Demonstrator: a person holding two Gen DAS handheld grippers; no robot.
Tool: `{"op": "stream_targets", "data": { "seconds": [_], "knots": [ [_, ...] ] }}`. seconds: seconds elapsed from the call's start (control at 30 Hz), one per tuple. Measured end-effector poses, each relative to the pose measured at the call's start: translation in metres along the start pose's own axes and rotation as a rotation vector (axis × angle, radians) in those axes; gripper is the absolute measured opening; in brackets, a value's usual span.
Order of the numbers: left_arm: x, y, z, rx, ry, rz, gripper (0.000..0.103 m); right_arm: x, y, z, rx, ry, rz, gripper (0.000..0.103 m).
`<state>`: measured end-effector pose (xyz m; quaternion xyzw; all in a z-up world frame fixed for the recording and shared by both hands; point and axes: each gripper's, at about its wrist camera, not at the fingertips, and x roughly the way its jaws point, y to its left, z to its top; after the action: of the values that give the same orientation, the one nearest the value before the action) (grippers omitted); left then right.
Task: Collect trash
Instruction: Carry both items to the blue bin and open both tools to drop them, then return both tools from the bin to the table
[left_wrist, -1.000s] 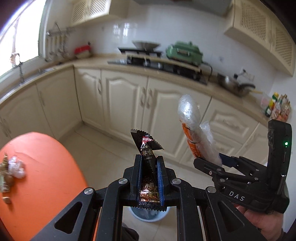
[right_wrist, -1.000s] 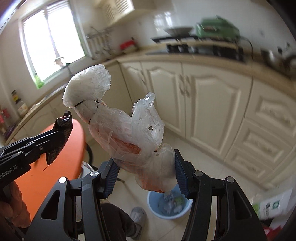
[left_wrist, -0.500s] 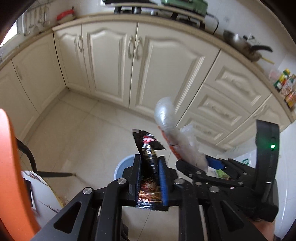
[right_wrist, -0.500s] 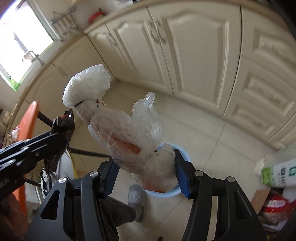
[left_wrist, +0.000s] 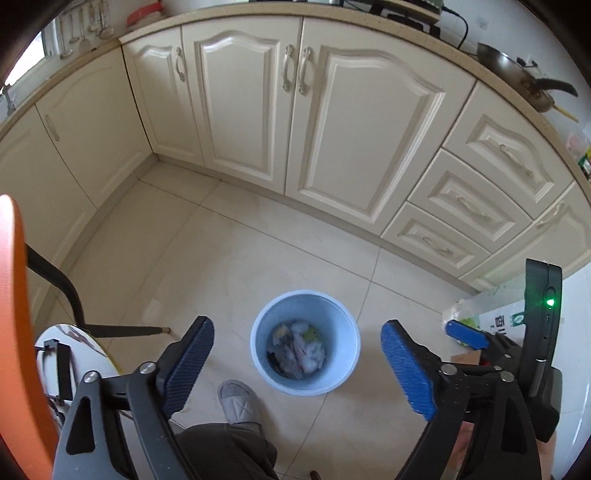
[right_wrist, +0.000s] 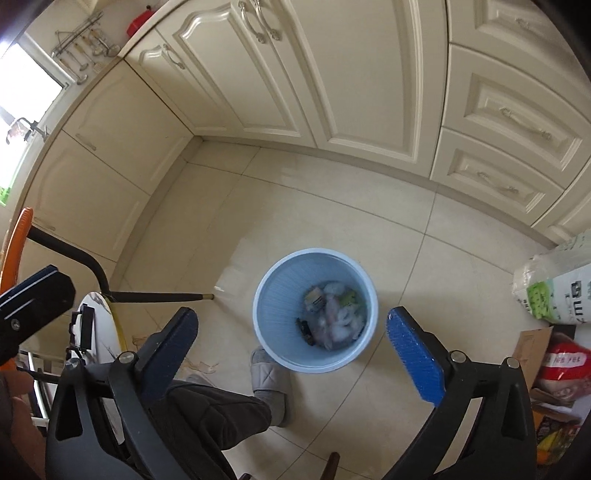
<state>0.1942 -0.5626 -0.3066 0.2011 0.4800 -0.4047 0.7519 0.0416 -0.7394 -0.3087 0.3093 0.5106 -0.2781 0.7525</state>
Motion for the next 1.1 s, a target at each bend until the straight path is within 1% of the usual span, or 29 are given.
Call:
{"op": "stream_targets", "data": {
  "seconds": [0.1,0.27,0.37,0.5,0.6,0.73,0.87,1.0,1.1],
  "knots": [
    [-0.02,0.003,-0.009,-0.003,-0.035,0.012,0.096,-0.01,0.006,0.004,-0.01,-0.027,-0.021,0.103],
    [-0.055,0.008,-0.022,-0.016,-0.09,0.019,0.097,-0.036,0.02,0.01,-0.028,-0.078,-0.028,0.103],
    [-0.082,0.011,-0.031,-0.035,-0.13,0.015,0.097,-0.053,0.029,0.012,-0.045,-0.108,-0.028,0.103],
    [-0.129,0.022,-0.049,-0.05,-0.196,0.011,0.097,-0.08,0.046,0.015,-0.066,-0.16,-0.023,0.103],
    [-0.165,0.032,-0.068,-0.065,-0.253,0.013,0.1,-0.103,0.066,0.017,-0.101,-0.205,-0.018,0.103],
    [-0.212,0.049,-0.096,-0.087,-0.319,0.008,0.101,-0.129,0.094,0.017,-0.143,-0.256,0.003,0.103],
    [-0.26,0.068,-0.127,-0.116,-0.386,0.02,0.101,-0.153,0.124,0.012,-0.196,-0.3,0.026,0.103],
    [-0.308,0.087,-0.164,-0.157,-0.465,0.061,0.102,-0.179,0.16,0.005,-0.261,-0.346,0.061,0.103],
    [-0.343,0.101,-0.195,-0.187,-0.527,0.112,0.101,-0.199,0.19,-0.002,-0.314,-0.386,0.089,0.103]
  ]
}}
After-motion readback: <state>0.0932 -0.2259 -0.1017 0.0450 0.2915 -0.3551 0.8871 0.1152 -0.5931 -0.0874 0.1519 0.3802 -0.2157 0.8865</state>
